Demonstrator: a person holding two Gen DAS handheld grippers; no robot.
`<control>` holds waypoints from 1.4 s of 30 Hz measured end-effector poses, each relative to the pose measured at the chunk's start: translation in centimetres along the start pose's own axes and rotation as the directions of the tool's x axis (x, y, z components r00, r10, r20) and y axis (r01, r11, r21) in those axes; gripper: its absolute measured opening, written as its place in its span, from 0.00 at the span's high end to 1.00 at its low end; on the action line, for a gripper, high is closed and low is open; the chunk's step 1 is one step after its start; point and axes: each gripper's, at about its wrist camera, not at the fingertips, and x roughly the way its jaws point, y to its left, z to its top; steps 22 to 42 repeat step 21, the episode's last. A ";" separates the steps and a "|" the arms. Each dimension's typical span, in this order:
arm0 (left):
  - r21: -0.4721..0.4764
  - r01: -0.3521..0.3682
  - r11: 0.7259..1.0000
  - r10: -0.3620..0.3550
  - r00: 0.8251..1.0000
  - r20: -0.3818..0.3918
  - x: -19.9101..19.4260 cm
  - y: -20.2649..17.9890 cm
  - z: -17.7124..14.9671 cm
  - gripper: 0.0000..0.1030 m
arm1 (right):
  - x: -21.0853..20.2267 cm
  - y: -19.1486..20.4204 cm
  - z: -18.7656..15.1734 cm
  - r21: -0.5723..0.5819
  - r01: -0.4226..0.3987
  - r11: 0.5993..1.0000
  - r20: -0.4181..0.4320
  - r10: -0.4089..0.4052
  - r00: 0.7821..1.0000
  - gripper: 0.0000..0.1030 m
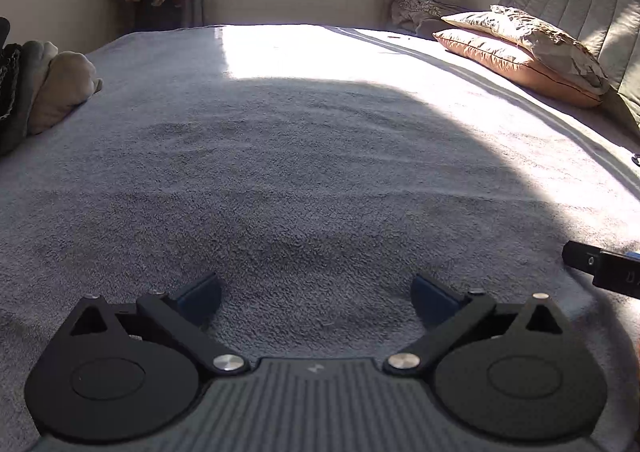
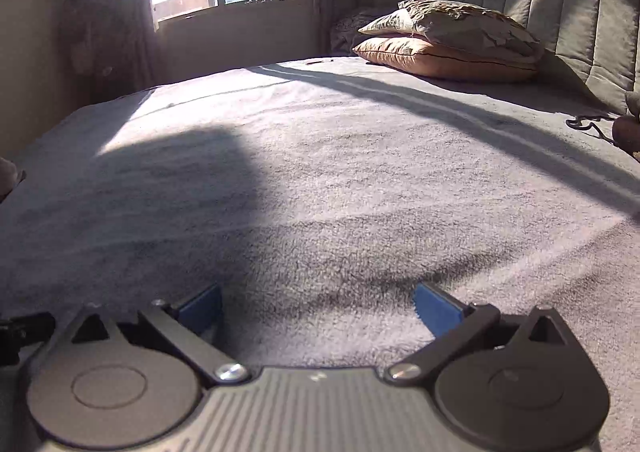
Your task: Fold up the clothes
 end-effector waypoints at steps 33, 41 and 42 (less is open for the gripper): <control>-0.030 -0.017 0.999 0.017 1.000 0.020 0.6 0.2 -0.5 0.00 | 0.5 3.8 -0.7 -0.205 0.099 0.974 0.006 -0.100 0.995 0.00; -0.030 -0.017 0.999 0.017 1.000 0.020 0.6 0.2 -0.5 0.00 | 0.5 3.8 -0.7 -0.205 0.099 0.974 0.006 -0.100 0.995 0.00; -0.030 -0.017 0.999 0.017 1.000 0.020 0.6 0.2 -0.5 0.00 | 0.5 3.8 -0.7 -0.205 0.099 0.974 0.006 -0.100 0.995 0.00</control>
